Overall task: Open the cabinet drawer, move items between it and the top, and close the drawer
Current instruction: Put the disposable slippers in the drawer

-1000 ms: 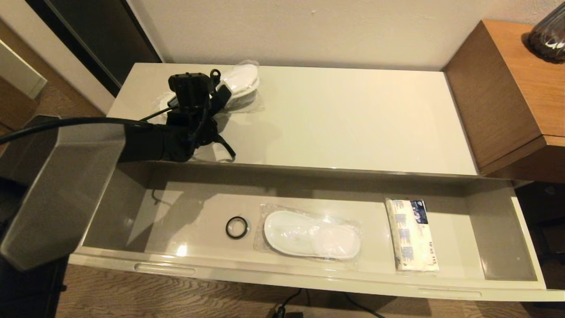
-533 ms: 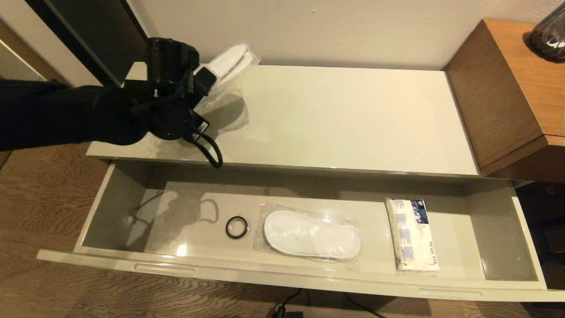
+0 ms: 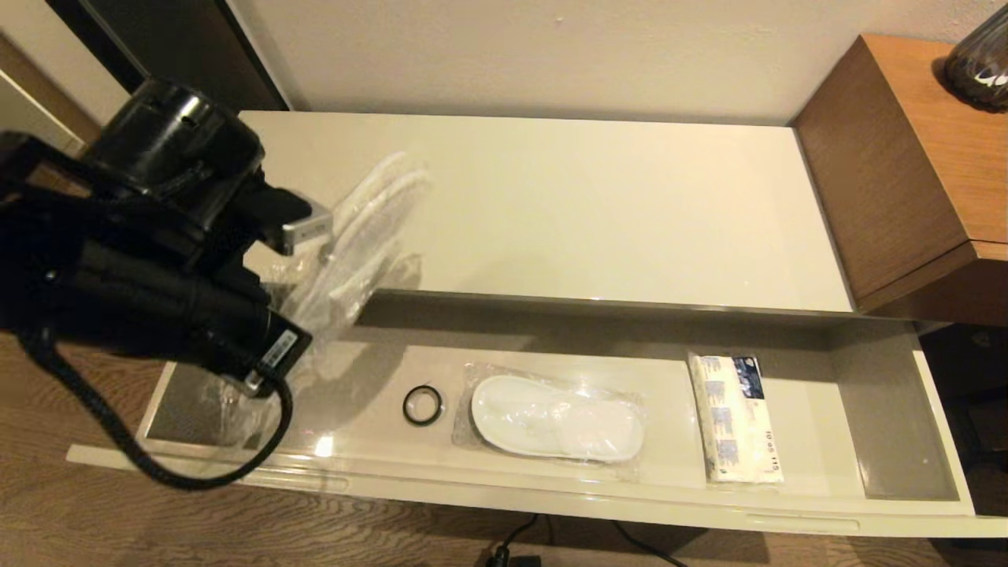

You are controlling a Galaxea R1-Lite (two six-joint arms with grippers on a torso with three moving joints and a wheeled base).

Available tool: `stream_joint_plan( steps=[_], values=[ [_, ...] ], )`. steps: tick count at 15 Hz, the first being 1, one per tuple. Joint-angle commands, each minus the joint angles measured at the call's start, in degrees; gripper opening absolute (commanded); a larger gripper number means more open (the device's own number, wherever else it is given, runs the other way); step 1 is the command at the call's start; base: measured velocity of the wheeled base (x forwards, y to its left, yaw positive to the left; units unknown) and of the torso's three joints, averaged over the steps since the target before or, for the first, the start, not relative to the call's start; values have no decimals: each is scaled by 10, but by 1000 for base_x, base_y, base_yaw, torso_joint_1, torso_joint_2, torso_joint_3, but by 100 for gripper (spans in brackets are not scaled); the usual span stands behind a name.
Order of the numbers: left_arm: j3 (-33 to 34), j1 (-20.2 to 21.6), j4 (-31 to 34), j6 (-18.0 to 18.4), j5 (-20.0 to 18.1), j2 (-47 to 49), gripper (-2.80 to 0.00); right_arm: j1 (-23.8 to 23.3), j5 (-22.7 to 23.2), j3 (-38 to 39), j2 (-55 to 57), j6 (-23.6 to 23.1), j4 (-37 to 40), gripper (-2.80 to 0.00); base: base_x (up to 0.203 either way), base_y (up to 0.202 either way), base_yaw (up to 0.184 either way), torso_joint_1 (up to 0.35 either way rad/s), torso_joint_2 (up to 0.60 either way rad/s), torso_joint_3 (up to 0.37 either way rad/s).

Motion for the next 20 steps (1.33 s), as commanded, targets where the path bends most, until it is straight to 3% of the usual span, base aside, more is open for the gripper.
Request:
stream_joint_plan(
  steps=[1,3,4,6,8,11,20],
  values=[
    [63,-13,13,41,-12,-37,-280,0,0,0,-1,0,0,-280,0,0,0,0,0,0],
    [110,-20,-16,134,-15,-28,-280,0,0,0,0,0,0,-280,0,0,0,0,0,0],
    [123,-21,-45,168,-15,-17,-280,0,0,0,0,0,0,-280,0,0,0,0,0,0],
    [150,-22,-121,275,-14,13,-280,0,0,0,0,0,0,-280,0,0,0,0,0,0],
    [173,-26,-184,345,-10,47,-280,0,0,0,0,0,0,-280,0,0,0,0,0,0],
    [190,-35,-249,368,-7,105,-280,0,0,0,0,0,0,-280,0,0,0,0,0,0],
    [199,-25,-388,359,13,263,-280,0,0,0,0,0,0,-280,0,0,0,0,0,0]
  ],
)
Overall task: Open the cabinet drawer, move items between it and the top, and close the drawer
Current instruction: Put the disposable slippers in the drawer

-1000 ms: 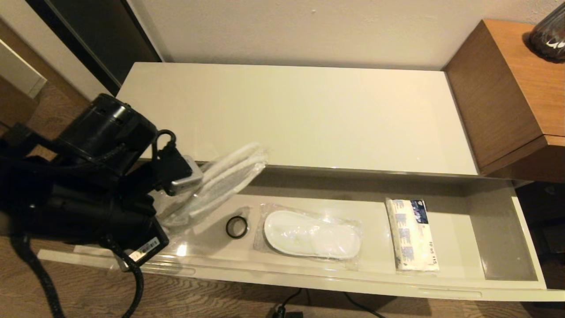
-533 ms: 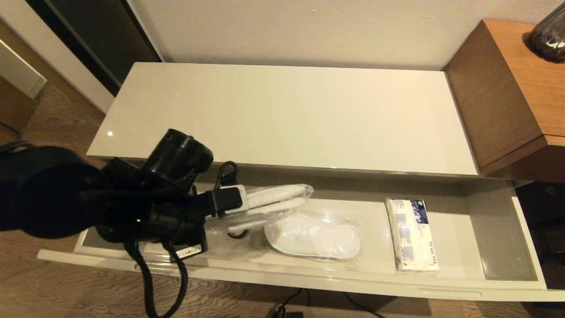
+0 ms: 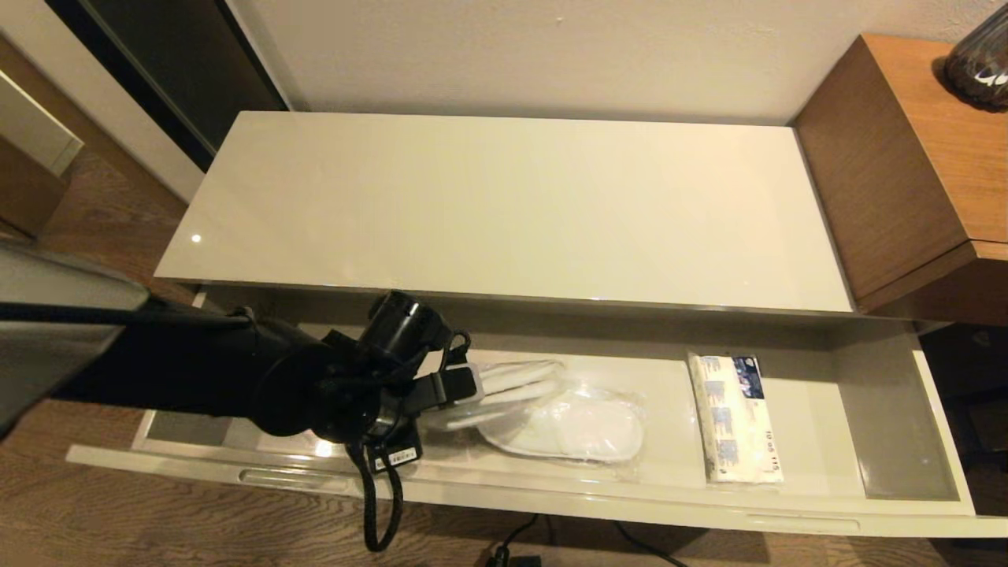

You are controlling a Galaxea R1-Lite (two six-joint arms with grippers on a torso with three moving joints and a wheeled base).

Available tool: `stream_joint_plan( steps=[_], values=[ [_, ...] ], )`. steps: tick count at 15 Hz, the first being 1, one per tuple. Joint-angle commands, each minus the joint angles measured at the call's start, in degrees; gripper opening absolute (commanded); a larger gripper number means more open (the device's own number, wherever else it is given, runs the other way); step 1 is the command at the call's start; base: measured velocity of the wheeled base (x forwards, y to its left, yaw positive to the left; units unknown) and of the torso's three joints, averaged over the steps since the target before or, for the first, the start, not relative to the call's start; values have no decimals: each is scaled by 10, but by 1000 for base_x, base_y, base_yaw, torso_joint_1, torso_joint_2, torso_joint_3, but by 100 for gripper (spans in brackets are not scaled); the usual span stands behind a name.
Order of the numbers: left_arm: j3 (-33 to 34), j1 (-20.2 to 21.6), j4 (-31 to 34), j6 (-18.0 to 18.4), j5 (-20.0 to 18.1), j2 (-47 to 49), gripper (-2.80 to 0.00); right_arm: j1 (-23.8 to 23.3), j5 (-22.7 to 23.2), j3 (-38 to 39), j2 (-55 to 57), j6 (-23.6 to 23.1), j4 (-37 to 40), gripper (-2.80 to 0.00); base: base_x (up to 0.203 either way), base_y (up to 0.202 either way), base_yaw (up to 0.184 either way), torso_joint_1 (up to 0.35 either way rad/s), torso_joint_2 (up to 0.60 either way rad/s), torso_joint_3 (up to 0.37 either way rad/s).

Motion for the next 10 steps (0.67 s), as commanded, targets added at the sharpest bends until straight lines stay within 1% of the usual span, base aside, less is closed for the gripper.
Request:
stream_joint_plan(
  steps=[1,3,6,8,9,10],
  values=[
    [2,10,-24,3,1,37,0,0,0,0,0,0,0,-280,0,0,0,0,0,0],
    [3,10,-39,-4,-3,31,0,0,0,0,0,0,0,-280,0,0,0,0,0,0],
    [-8,10,-36,-91,-2,8,0,0,0,0,0,0,1,-280,0,0,0,0,0,0],
    [-4,10,-34,-130,-6,-32,0,-1,0,0,0,0,0,-280,0,0,0,0,0,0],
    [-4,9,-32,-162,-7,-57,0,0,0,0,0,0,0,-280,0,0,0,0,0,0],
    [-5,8,-28,-202,-7,-86,0,0,0,0,0,0,0,-280,0,0,0,0,0,0]
  ],
)
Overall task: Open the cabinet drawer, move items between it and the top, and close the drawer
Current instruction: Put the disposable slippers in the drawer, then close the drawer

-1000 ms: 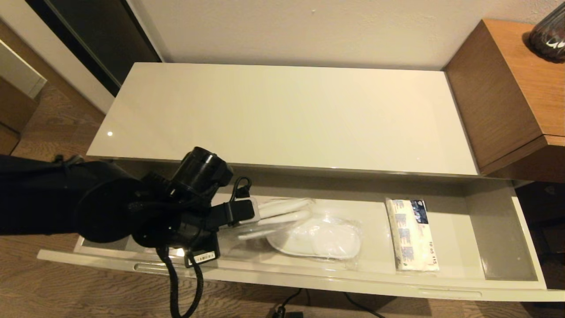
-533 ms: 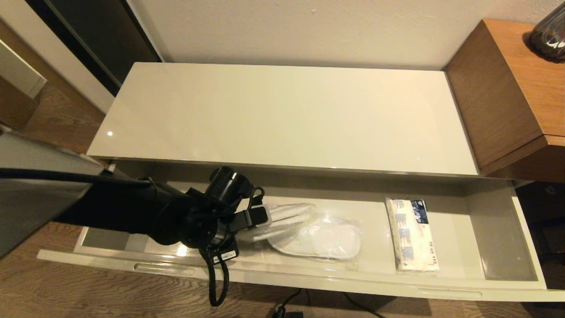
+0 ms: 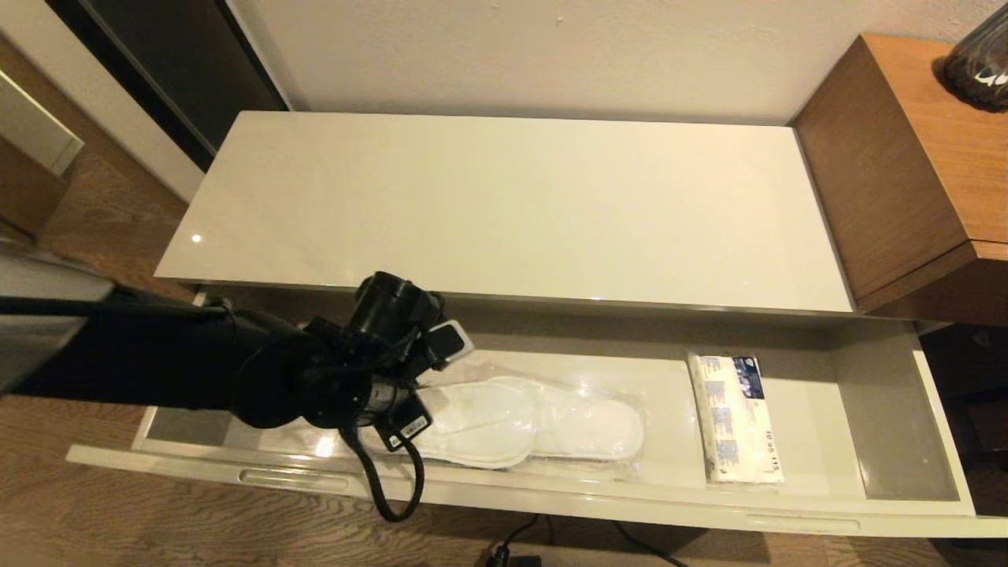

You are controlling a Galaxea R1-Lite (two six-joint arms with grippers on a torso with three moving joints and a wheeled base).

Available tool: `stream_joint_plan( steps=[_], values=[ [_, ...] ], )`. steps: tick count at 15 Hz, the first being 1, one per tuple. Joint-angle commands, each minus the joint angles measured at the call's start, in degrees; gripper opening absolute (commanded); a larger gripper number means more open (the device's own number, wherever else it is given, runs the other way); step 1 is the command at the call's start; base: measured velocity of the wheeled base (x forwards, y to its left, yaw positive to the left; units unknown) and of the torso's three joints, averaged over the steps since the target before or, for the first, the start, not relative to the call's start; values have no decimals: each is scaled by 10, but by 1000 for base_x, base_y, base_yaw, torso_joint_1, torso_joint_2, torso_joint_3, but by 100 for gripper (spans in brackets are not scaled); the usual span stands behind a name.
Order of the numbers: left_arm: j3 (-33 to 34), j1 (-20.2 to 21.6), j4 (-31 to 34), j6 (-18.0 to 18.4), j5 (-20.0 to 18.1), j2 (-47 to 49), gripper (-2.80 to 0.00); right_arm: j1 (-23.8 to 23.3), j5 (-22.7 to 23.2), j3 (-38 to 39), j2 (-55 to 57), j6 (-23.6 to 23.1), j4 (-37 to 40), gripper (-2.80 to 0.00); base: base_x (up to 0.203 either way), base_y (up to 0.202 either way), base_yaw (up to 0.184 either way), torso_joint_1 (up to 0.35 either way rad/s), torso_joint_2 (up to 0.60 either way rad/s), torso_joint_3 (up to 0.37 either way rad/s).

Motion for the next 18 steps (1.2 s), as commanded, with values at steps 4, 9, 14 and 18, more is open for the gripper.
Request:
stream_joint_plan(
  steps=[4,9,14,18],
  values=[
    [-5,-4,110,-208,4,-185,0,0,0,-1,0,0,-1,-280,0,0,0,0,0,0],
    [15,-4,289,-424,-2,-305,-280,0,0,0,0,0,0,-280,0,0,0,0,0,0],
    [159,-8,306,-556,-39,-333,-280,0,0,0,0,0,0,-280,0,0,0,0,0,0],
    [271,-12,186,-621,-64,-305,-280,0,0,0,0,0,0,-280,0,0,0,0,0,0]
  ],
)
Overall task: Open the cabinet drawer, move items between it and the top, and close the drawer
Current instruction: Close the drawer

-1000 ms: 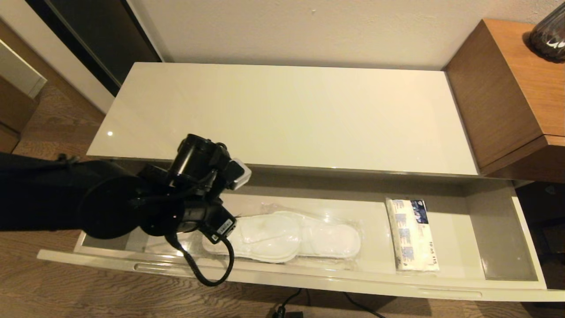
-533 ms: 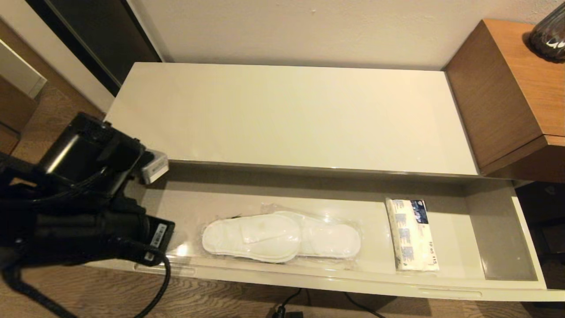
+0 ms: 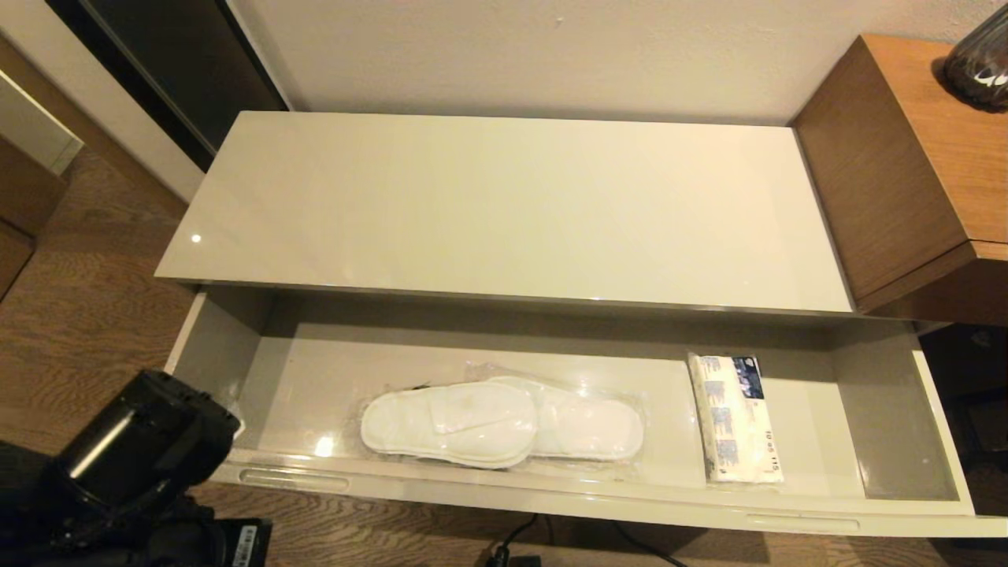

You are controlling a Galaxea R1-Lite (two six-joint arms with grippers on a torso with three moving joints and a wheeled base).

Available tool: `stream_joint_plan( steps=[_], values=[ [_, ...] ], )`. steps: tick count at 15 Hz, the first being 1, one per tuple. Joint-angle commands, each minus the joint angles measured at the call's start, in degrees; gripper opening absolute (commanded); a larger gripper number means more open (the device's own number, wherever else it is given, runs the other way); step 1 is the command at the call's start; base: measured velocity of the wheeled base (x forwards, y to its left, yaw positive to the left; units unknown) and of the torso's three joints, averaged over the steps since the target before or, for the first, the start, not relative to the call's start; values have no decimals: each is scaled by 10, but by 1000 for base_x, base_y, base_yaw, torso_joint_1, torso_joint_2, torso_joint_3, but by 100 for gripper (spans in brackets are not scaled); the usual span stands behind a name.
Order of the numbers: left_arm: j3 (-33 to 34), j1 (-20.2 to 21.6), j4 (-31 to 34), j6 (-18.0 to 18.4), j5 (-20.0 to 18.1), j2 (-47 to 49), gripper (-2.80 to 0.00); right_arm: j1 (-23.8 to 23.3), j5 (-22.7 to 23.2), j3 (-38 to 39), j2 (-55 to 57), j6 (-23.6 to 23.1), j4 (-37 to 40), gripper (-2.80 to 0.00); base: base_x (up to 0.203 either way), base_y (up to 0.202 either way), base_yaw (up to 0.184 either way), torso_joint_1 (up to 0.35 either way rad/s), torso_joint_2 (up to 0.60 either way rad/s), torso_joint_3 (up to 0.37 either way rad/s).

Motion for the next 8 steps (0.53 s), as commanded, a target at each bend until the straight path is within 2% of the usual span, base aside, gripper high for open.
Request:
stream_joint_plan(
  steps=[1,5,8],
  values=[
    [68,-5,-74,-23,-12,16,-280,0,0,0,-1,0,0,-280,0,0,0,0,0,0],
    [99,-6,-124,-67,-11,77,-280,0,0,0,0,0,-1,-280,0,0,0,0,0,0],
    [96,-5,-196,-94,-7,122,-280,0,0,0,0,0,0,-280,0,0,0,0,0,0]
  ],
)
